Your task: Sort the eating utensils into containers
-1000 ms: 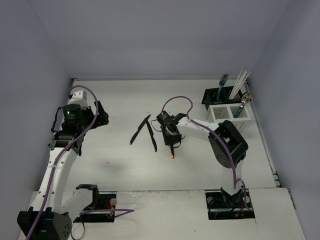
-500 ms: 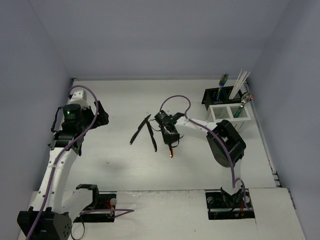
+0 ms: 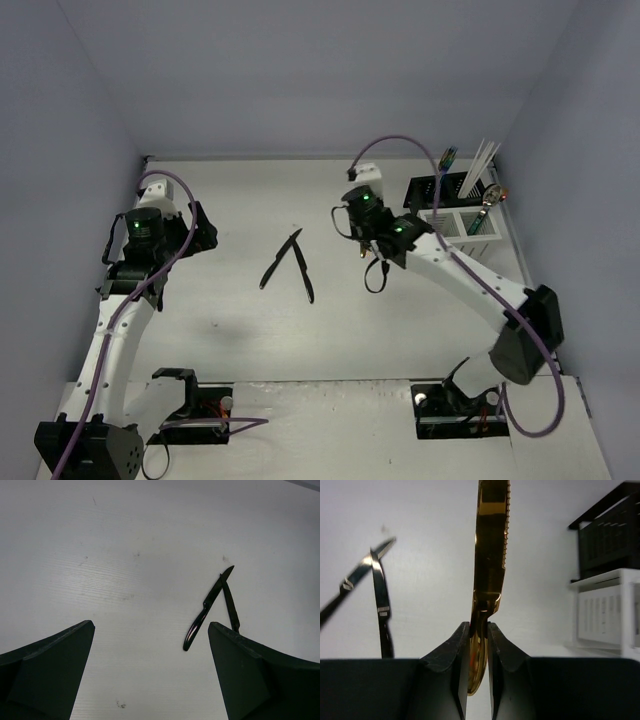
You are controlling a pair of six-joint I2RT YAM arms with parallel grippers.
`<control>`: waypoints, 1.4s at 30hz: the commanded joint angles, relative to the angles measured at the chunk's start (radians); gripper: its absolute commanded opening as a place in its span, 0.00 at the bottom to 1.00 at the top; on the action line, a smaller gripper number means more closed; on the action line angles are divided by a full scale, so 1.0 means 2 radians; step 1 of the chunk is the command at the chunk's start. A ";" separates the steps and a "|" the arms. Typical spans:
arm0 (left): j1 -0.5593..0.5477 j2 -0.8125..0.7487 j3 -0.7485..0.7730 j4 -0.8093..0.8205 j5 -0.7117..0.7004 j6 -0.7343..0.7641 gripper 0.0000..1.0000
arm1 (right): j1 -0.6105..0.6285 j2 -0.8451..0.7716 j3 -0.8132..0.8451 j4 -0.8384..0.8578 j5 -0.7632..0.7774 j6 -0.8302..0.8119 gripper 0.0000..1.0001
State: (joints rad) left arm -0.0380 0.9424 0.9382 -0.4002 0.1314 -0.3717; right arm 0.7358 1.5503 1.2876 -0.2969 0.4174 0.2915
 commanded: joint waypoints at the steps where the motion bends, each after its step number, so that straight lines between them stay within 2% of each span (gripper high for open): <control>1: 0.003 -0.002 0.016 0.023 0.004 -0.004 0.97 | -0.078 -0.105 -0.049 0.125 0.052 -0.046 0.00; 9: 0.004 -0.001 0.015 0.025 0.004 -0.004 0.97 | -0.204 -0.151 -0.137 0.287 0.051 -0.100 0.00; 15: 0.004 -0.002 0.014 0.027 0.004 -0.004 0.97 | -0.259 -0.147 -0.183 0.383 0.038 -0.118 0.00; 29: 0.004 -0.011 0.010 0.033 0.003 -0.004 0.97 | -0.274 -0.094 -0.284 0.522 0.034 -0.115 0.00; 33: 0.004 -0.013 0.010 0.035 0.004 -0.004 0.97 | -0.273 -0.085 -0.300 0.537 0.033 -0.110 0.00; 35: 0.004 -0.012 0.010 0.035 0.005 -0.004 0.97 | -0.272 -0.097 -0.313 0.537 0.027 -0.105 0.05; 39: 0.004 -0.011 0.009 0.035 0.007 -0.005 0.97 | -0.264 -0.130 -0.327 0.522 0.017 -0.102 0.29; 40: 0.004 -0.011 0.009 0.035 0.007 -0.005 0.97 | -0.258 -0.140 -0.325 0.510 0.020 -0.103 0.34; 41: 0.004 -0.010 0.009 0.035 0.007 -0.005 0.97 | -0.252 -0.147 -0.325 0.500 0.021 -0.107 0.34; 42: 0.004 -0.009 0.009 0.035 0.009 -0.006 0.97 | -0.238 -0.156 -0.318 0.485 0.035 -0.112 0.41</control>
State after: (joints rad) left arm -0.0380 0.9329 0.9382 -0.3921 0.1339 -0.3721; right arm 0.2083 1.3480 0.6153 0.6280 0.4461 0.0747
